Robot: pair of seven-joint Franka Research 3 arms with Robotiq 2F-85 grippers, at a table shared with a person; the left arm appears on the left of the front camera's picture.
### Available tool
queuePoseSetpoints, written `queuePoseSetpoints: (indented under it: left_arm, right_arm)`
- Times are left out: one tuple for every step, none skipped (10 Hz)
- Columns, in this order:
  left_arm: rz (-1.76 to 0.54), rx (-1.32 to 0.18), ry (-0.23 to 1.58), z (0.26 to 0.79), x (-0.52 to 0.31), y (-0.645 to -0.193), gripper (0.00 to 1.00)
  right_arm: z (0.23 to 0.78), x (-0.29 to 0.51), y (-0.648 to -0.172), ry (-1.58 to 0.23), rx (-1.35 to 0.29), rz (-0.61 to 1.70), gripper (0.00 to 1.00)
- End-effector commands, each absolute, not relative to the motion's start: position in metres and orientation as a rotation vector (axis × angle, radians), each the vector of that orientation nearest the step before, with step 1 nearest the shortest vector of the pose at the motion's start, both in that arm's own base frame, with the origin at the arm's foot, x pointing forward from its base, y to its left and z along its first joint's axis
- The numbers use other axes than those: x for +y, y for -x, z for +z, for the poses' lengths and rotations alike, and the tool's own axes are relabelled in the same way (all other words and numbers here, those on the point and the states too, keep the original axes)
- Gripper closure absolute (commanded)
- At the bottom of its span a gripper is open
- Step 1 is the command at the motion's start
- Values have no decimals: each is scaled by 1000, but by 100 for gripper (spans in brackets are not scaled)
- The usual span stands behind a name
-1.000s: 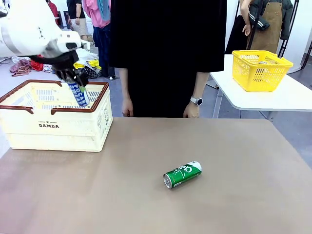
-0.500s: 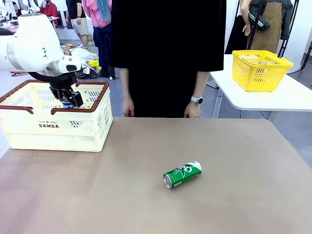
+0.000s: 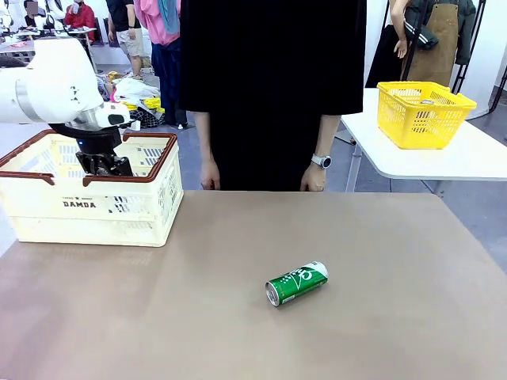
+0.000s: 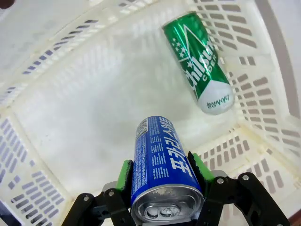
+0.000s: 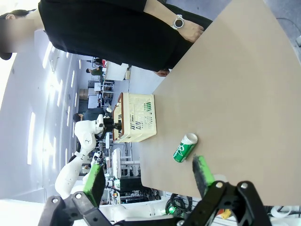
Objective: Place the drinks into the Shopping basket.
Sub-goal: Pick up one drink and place it into the Shopping basket.
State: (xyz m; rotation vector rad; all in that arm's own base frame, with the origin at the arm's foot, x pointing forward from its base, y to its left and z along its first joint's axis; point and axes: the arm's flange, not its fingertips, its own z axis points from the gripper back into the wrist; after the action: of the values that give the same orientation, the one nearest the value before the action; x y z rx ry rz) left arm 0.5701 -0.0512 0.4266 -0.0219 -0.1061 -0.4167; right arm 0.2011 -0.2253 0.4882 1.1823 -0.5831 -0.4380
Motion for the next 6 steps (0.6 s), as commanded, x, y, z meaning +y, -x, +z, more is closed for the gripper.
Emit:
queuePoseSetpoints:
  left_arm:
    - [-370, -105, 22, 433, -52, -585, 100]
    - [-362, -93, 25, 430, -51, -590, 100]
    - [-354, -81, 27, 427, -50, -593, 100]
    - [-352, -68, 29, 425, -49, -595, 100]
    - [-350, -60, 37, 424, -48, -597, 70]
    - [-352, -52, 40, 424, -48, -598, 12]
  right_arm:
    - [490, -226, -204, -1200, -615, -414, 0]
    - [490, -226, -204, -1200, -615, -414, 0]
    - [490, -226, -204, -1200, -615, -414, 0]
    - [490, -226, -204, -1200, -615, -414, 0]
    - [490, -226, -204, -1200, -615, -414, 0]
    - [490, -226, -204, -1200, -615, -414, 0]
